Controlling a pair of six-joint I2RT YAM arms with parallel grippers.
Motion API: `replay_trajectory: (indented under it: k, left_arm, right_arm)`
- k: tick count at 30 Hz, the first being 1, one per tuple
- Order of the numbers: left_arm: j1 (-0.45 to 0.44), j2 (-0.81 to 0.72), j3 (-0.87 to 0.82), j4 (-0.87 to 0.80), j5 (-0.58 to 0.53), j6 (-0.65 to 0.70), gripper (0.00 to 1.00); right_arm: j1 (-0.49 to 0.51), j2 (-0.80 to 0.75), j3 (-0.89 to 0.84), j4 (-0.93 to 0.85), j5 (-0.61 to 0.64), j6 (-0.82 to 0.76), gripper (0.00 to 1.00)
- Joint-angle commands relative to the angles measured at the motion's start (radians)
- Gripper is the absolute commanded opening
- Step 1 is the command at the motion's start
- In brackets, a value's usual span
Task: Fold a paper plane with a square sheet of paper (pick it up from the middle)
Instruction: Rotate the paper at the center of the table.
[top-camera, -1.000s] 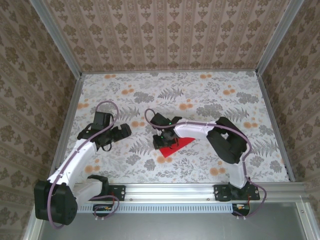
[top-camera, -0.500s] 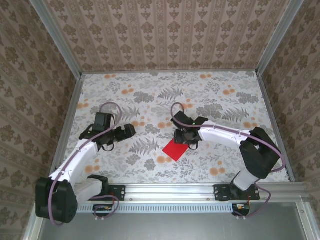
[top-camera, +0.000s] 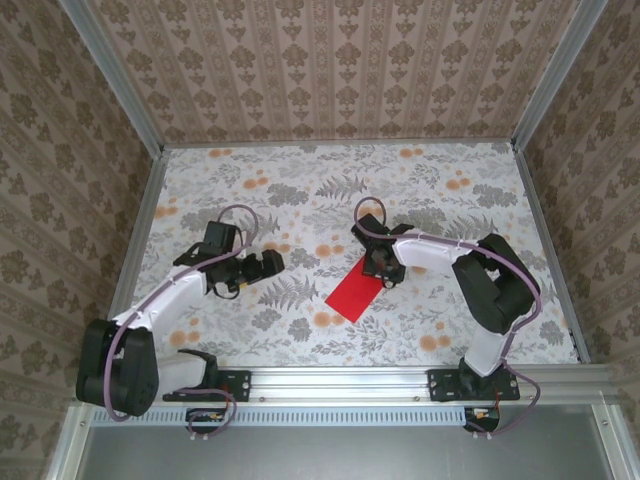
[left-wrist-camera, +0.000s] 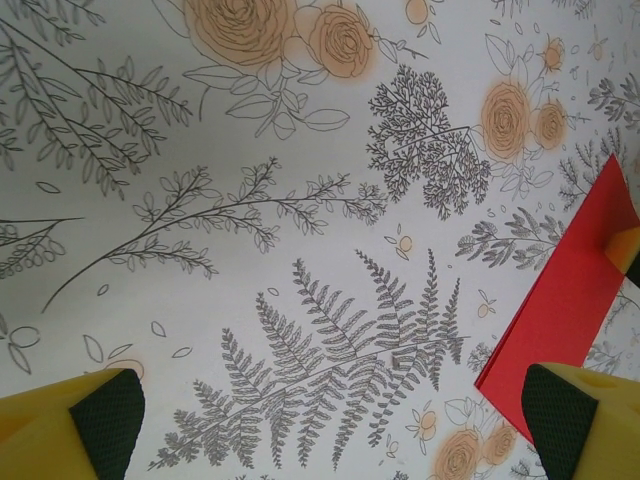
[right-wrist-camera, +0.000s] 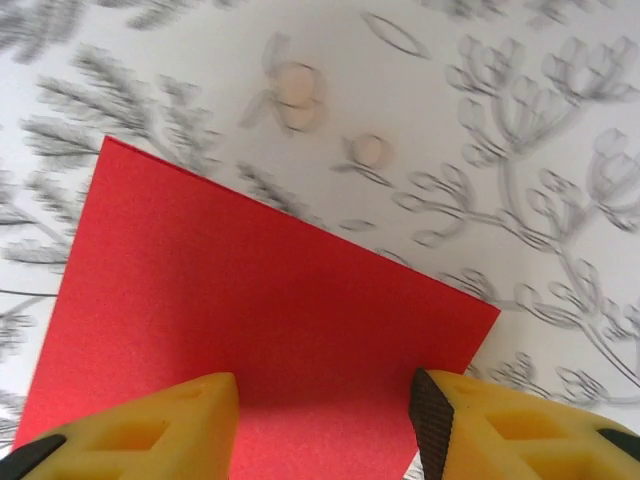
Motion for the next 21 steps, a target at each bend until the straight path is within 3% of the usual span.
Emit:
replay_trajectory:
  k: [1,6,10,14,21]
  left_arm:
    - [-0.017,0.022,0.041,0.021,0.022,-0.021,1.00]
    - [-0.049,0.051,0.037,0.055,0.046,-0.055,0.99]
    - [-0.085,0.064,0.016,0.093,0.065,-0.105,0.97]
    - [-0.135,0.074,-0.018,0.161,0.085,-0.183,0.94]
    - [-0.223,0.111,-0.034,0.201,0.103,-0.273,0.74]
  right_arm:
    - [-0.003,0.068,0.030,0.082,-0.105,-0.112,0.51]
    - [0.005,0.167,0.123,0.070,-0.215,-0.300,0.50]
    - [0.005,0.168,0.154,0.083,-0.258,-0.365,0.48]
    - [0.008,0.071,0.143,0.090,-0.245,-0.335,0.49]
    - [0.096,-0.030,0.067,0.058,-0.205,-0.204,0.51]
